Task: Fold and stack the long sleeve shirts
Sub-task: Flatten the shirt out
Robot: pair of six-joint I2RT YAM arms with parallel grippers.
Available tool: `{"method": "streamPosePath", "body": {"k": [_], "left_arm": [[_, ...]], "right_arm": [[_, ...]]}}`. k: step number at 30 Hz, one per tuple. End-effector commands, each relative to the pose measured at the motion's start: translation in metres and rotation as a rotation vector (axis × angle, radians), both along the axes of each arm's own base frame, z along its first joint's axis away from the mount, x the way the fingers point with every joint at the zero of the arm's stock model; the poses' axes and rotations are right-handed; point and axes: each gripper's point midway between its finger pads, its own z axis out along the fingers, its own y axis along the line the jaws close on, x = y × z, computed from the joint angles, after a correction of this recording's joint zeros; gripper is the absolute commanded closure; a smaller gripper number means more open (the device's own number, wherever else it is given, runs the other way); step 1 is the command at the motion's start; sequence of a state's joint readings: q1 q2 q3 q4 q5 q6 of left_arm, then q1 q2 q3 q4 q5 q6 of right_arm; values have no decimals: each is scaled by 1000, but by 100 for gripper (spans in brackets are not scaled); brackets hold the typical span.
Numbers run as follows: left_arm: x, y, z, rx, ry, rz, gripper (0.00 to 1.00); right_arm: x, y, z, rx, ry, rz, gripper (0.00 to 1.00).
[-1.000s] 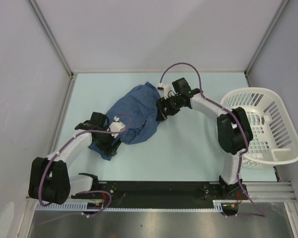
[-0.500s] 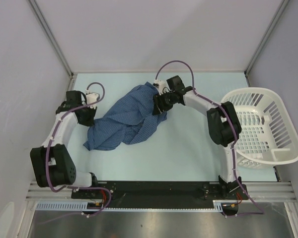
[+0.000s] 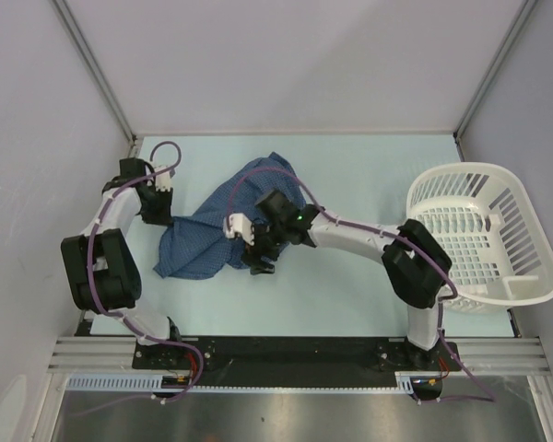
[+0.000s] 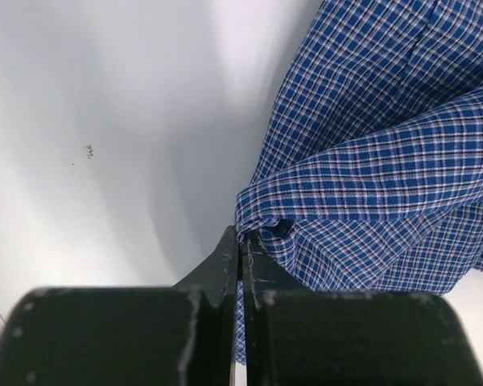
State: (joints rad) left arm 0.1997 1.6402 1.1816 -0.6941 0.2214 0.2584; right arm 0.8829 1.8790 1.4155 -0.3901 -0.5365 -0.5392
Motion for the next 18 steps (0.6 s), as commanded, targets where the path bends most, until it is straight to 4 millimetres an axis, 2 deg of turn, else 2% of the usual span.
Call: {"method": "streamPosePath", "body": {"k": [1,4,7,8,10,11,12,13,15,16,18], "left_arm": [[9,-5,13,-46,-32,6,100],[2,-7,7,-55,-15,1,100],[-4,-10,4,-56,-10,-15,100],[-6,-9,3,-53,-8,-15,100],[-6,-8,4,-43,-13,-28,100],[-7,-7,3,-39,-12,-32,100],[-6,-8,3,-39,-16,-36,100],[-6,-7,4,-36,-18,-39,100],[-4,-7,4,-35,-24,-47,100],[-3,-7,4,-36,-27,-49,100],[-3,-7,4,-33,-30,-58,100]], "right_arm": [[10,17,-29,-52,-178,83,21],[13,31,-50,-83,-227,89,20],[23,34,-69,-128,-258,65,23],[25,32,-72,-143,-266,61,38],[31,22,-75,-175,-266,38,59],[32,19,-71,-181,-263,31,80],[29,11,-70,-204,-247,27,92],[28,8,-52,-187,-255,15,100],[22,-2,-34,-169,-231,-4,100],[18,-6,-5,-123,-248,-13,100],[7,-13,23,-82,-222,-16,100]]}}
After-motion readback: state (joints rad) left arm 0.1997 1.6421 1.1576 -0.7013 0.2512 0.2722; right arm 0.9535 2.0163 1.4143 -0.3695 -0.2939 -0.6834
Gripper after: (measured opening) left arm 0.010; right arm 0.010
